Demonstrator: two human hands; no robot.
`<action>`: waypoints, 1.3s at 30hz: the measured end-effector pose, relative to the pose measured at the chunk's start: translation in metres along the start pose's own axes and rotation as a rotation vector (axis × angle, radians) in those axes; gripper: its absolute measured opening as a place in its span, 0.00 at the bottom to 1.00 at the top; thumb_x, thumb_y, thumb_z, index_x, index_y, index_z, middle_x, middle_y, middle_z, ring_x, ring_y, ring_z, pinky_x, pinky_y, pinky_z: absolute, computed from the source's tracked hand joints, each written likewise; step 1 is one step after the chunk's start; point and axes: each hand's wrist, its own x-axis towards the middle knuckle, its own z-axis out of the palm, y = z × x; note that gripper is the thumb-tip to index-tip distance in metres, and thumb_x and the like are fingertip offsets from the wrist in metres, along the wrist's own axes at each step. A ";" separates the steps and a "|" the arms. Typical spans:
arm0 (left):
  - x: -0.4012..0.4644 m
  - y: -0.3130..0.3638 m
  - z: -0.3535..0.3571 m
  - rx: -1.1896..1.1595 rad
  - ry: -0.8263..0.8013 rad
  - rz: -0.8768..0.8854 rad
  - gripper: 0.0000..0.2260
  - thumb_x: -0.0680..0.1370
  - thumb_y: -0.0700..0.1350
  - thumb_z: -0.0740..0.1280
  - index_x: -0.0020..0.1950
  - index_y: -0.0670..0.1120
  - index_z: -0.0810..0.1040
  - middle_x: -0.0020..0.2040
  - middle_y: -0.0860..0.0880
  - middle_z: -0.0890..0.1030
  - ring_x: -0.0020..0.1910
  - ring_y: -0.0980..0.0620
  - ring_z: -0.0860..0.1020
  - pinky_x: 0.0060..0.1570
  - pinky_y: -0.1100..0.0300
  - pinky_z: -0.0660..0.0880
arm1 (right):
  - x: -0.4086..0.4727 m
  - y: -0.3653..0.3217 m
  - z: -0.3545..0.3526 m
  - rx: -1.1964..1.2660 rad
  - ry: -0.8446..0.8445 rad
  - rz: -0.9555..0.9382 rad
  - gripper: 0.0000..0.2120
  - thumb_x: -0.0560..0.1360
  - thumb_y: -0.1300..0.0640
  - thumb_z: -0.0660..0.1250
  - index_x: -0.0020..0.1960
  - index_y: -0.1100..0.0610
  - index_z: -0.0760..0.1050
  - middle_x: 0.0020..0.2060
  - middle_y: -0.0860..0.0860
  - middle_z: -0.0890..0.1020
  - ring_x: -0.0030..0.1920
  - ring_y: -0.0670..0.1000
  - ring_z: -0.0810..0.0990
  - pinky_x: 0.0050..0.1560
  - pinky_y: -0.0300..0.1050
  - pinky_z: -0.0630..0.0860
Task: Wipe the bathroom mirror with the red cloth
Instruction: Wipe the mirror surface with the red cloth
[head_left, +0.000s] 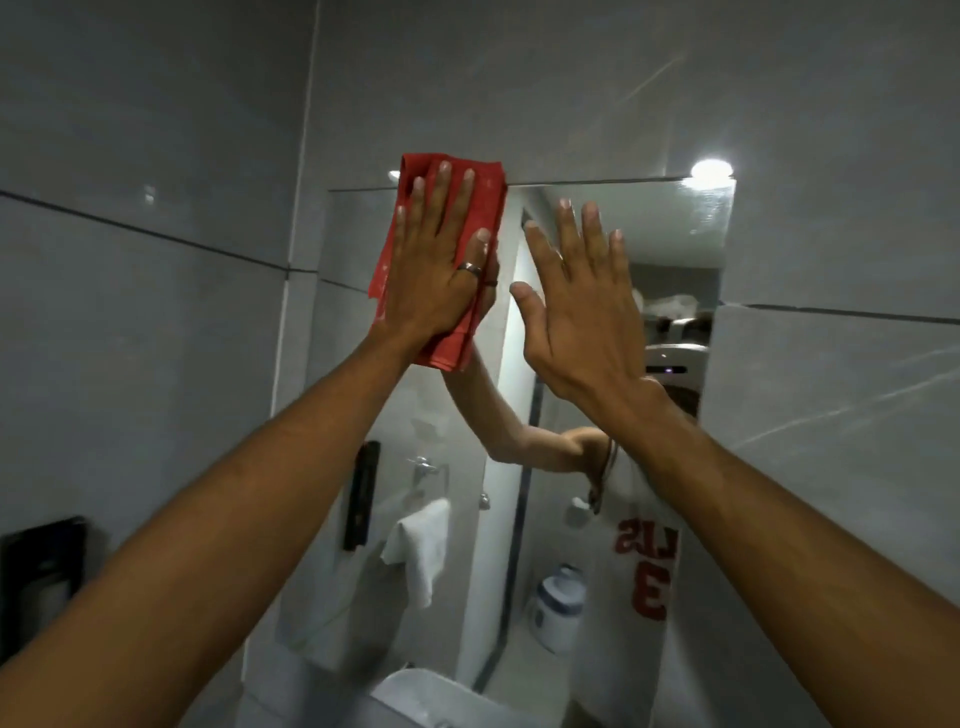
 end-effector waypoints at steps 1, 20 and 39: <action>0.001 -0.017 -0.002 -0.015 0.002 -0.033 0.29 0.86 0.57 0.47 0.85 0.48 0.47 0.86 0.45 0.47 0.85 0.43 0.44 0.82 0.37 0.44 | 0.004 -0.008 0.004 0.019 0.007 -0.005 0.33 0.83 0.38 0.42 0.84 0.52 0.49 0.84 0.56 0.48 0.84 0.58 0.44 0.83 0.61 0.43; -0.177 -0.102 0.025 -0.102 -0.016 -0.197 0.28 0.86 0.56 0.46 0.85 0.51 0.44 0.85 0.52 0.39 0.85 0.48 0.39 0.82 0.36 0.42 | -0.058 -0.099 0.041 0.116 -0.144 -0.084 0.32 0.84 0.39 0.43 0.84 0.51 0.50 0.84 0.55 0.47 0.84 0.56 0.42 0.81 0.56 0.34; -0.393 -0.066 0.051 -0.079 -0.095 -0.581 0.31 0.84 0.54 0.46 0.82 0.37 0.53 0.84 0.35 0.51 0.84 0.36 0.48 0.80 0.32 0.49 | -0.217 -0.091 0.034 0.214 -0.354 -0.031 0.32 0.83 0.42 0.46 0.83 0.54 0.57 0.84 0.56 0.52 0.84 0.58 0.46 0.82 0.53 0.36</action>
